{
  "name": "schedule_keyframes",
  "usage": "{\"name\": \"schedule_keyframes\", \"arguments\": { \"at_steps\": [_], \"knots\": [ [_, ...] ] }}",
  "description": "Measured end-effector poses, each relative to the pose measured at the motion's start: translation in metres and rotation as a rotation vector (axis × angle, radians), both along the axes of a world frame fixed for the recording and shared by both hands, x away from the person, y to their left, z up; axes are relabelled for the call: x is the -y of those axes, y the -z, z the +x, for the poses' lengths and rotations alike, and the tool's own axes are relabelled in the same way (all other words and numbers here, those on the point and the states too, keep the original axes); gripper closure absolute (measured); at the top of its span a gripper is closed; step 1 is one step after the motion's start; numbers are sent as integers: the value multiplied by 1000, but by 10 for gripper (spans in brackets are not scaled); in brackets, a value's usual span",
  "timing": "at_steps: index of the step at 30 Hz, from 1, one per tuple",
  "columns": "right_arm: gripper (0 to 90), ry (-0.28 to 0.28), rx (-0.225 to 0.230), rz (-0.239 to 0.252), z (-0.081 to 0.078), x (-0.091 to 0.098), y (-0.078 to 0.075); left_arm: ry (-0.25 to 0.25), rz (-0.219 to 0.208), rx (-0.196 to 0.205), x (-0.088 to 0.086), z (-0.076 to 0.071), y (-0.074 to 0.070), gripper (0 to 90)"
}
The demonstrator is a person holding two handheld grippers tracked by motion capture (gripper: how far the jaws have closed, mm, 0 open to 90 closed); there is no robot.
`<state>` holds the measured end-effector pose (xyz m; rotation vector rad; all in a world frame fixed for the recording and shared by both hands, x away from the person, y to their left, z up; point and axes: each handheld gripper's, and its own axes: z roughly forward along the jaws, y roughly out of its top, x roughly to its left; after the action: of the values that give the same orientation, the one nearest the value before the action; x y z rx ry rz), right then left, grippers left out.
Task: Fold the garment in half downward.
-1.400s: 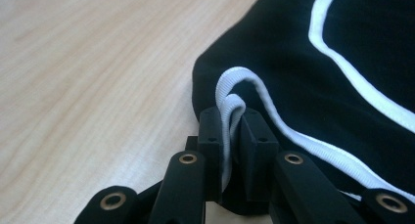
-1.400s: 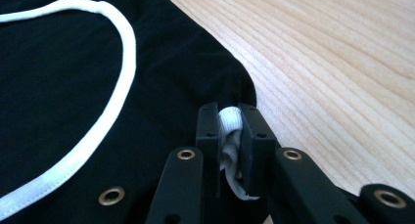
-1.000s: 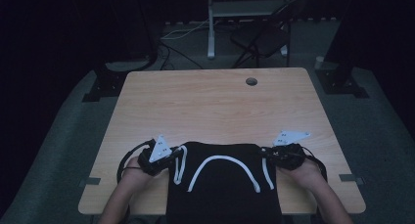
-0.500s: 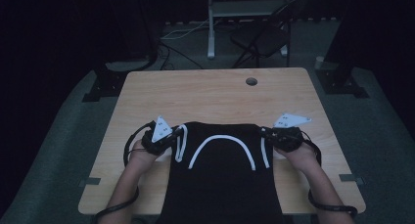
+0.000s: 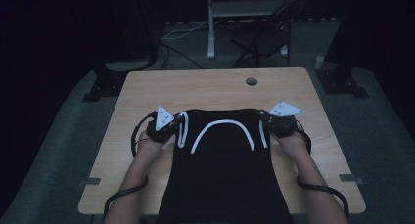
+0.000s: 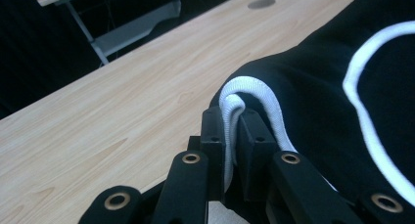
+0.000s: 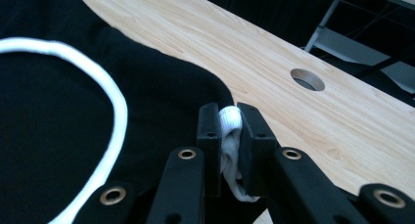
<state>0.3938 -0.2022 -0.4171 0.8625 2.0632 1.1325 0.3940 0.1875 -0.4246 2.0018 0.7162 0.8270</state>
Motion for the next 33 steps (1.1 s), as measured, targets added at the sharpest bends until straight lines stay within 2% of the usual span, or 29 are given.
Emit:
{"name": "schedule_keyframes", "arguments": {
  "at_steps": [2,3,5,7,8,9,10,11,13,20,24,25,28,29,31,33],
  "knots": [
    [816,1,4,-15,4,0,2,-5,6,-4,2,5,2,835],
    [816,7,1,-13,6,0,4,-24,13,6,3,7,3,835],
    [817,20,7,-18,9,-1,7,-47,-8,8,3,13,3,835],
    [816,53,0,5,14,-1,8,-72,-23,28,5,16,2,835],
    [816,61,6,23,15,-1,8,-84,-24,38,6,18,1,835],
    [816,84,29,43,18,-2,7,-104,-45,47,7,20,1,835],
    [816,84,29,43,18,-2,7,-104,-45,47,7,20,1,834],
    [816,101,37,66,20,-4,7,-116,-59,49,7,21,2,834],
    [816,107,38,60,21,-6,8,-121,-56,43,8,21,4,834],
    [815,93,27,51,21,-9,9,-105,-50,25,8,20,5,833],
    [815,86,44,44,19,-9,7,-87,-71,25,6,17,0,833],
    [815,78,50,44,17,-9,4,-79,-94,30,4,16,-3,832],
    [815,73,59,51,15,-9,1,-71,-98,32,3,14,-6,832],
    [815,58,58,64,14,-9,-1,-60,-110,26,1,12,-9,832],
    [815,42,61,61,11,-8,-4,-58,-107,24,1,11,-10,832],
    [815,26,75,63,8,-8,-6,-73,-112,18,-1,9,-13,833]
  ]
}}
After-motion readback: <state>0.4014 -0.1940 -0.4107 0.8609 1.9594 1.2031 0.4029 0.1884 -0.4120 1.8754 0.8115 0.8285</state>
